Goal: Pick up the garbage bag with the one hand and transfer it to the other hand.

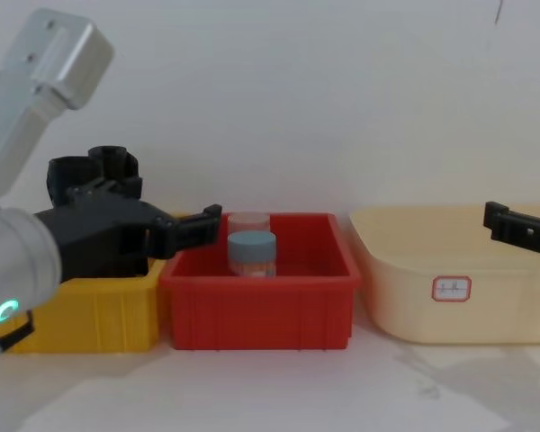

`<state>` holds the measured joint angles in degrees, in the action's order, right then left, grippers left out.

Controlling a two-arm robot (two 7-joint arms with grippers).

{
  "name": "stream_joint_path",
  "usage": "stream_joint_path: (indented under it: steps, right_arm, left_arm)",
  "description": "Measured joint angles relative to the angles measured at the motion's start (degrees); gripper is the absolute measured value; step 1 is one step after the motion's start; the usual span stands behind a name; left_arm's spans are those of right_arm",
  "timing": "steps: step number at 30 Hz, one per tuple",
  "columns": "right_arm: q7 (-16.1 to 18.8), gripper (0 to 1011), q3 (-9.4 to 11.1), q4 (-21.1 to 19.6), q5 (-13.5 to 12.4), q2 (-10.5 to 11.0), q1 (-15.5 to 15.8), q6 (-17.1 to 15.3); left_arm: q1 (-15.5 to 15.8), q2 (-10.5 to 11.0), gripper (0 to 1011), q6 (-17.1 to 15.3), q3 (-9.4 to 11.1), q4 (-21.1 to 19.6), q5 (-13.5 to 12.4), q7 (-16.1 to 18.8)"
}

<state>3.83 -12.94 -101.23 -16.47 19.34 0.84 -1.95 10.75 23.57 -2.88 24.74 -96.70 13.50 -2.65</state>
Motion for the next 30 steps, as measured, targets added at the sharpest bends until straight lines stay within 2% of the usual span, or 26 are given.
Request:
stream_joint_path:
  steps: [8,12,17,23,28,30]
  right_arm:
    - [0.0,1001,0.0,0.0,0.0,0.0,0.0,0.0]
    - [0.0,1000,0.0,0.0,0.0,0.0,0.0,0.0]
    - [0.0,1000,0.0,0.0,0.0,0.0,0.0,0.0]
    - [0.0,1000,0.0,0.0,0.0,0.0,0.0,0.0]
    - [0.0,1000,0.0,0.0,0.0,0.0,0.0,0.0]
    - [0.0,1001,0.0,0.0,0.0,0.0,0.0,0.0]
  left_arm:
    - [-4.7,1.97,1001,-0.4,-2.63,-3.89,2.14,-0.26]
    - [-7.77,2.88,1001,-0.57,-4.87,-5.72,3.9,0.03]
    - [-10.01,3.41,1001,-0.87,-7.58,-6.82,5.8,0.63]
    - [-10.69,3.66,1001,-1.42,-10.05,-6.75,7.61,0.84]
    - [-9.66,3.67,1001,-2.27,-11.99,-4.97,9.29,0.59]
    - [-9.44,3.66,1001,-2.42,-12.14,-4.7,9.5,0.47]
